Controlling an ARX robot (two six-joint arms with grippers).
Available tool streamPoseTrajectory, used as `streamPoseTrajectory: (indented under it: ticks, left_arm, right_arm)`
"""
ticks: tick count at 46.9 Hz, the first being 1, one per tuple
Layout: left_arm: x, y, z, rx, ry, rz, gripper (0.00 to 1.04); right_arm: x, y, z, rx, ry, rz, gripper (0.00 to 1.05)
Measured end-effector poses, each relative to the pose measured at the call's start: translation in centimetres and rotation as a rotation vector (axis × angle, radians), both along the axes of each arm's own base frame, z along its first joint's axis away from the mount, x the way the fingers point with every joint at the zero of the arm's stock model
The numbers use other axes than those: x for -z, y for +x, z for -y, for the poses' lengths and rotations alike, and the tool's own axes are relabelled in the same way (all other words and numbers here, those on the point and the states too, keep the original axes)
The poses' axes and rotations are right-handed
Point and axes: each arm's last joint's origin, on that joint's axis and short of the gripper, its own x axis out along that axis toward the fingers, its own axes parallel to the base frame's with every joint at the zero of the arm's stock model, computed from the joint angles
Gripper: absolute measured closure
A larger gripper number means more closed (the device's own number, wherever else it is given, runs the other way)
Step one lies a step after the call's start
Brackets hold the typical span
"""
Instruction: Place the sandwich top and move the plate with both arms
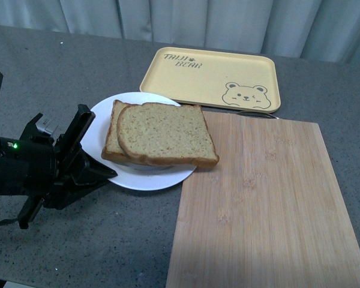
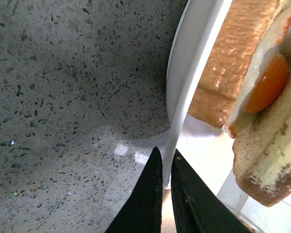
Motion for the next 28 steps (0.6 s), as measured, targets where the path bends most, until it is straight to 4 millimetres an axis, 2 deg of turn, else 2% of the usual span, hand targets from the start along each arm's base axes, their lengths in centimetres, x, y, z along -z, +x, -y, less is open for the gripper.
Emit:
streamPoseTrajectory:
  ticks: [12,17,28]
  left_arm:
    - [-0.6,-0.7,0.1,-0.132,-0.193,0.047,1.01]
    - [-1.0,-0.9,0.5,-0.136,-0.266,0.100,1.01]
    - [-2.4,-0.2,0.9,-0.148,-0.385,0.190,1.01]
  right_arm:
    - [0.0,0.0,0.0,0.000,0.000,0.000,0.09]
    - [0.0,0.0,0.0,0.000,0.000,0.000,0.09]
    - [0.0,0.0,0.0,0.000,0.000,0.000,0.09]
